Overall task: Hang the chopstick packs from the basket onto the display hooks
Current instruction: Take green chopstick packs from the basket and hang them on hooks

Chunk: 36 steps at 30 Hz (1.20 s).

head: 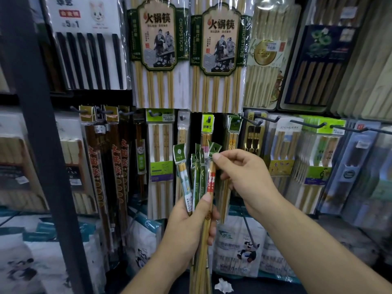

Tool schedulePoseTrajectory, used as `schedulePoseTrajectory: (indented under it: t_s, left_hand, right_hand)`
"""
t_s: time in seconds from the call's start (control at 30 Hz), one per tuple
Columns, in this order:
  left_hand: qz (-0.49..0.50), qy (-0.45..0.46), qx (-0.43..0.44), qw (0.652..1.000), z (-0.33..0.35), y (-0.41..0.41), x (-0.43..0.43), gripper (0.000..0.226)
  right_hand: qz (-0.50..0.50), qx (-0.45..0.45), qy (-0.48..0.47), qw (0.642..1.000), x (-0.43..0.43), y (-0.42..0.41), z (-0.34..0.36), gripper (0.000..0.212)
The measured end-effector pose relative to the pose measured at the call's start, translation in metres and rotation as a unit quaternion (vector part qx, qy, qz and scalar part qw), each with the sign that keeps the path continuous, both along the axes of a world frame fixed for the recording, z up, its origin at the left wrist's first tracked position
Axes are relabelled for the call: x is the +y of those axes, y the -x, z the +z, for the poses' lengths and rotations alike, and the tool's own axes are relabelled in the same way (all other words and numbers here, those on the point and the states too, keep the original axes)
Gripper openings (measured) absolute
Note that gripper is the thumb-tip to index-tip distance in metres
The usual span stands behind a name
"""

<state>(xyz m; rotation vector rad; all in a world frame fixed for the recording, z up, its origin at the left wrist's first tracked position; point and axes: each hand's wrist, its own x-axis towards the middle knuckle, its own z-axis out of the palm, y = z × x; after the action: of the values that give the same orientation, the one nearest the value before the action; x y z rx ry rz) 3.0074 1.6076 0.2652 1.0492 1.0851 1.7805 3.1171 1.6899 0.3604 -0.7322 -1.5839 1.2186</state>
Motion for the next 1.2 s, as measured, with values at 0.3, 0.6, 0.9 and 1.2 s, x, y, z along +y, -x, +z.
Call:
schedulePoseTrajectory:
  t_s: [0.3,0.6,0.9,1.2]
  left_hand:
    - [-0.014,-0.011,-0.023,1.0,0.002,0.002,-0.002,0.033]
    - [0.068,0.03,-0.009,0.997,-0.002,0.004,0.003,0.048]
    - [0.061,0.015,-0.011,0.998,-0.004,0.004,0.005,0.05]
    - [0.096,0.015,0.027,0.995,-0.006,0.005,0.007,0.045]
  right_hand:
    - [0.03,0.036,0.057,0.997,0.001,-0.004,0.003,0.014]
    - [-0.078,0.045,-0.004,0.996,0.021,-0.005,0.038,0.03]
    - [-0.104,0.026,-0.031,0.994,0.028,0.001,0.044,0.036]
    - [-0.161,-0.023,-0.077,0.984,0.039,0.006,0.036,0.045]
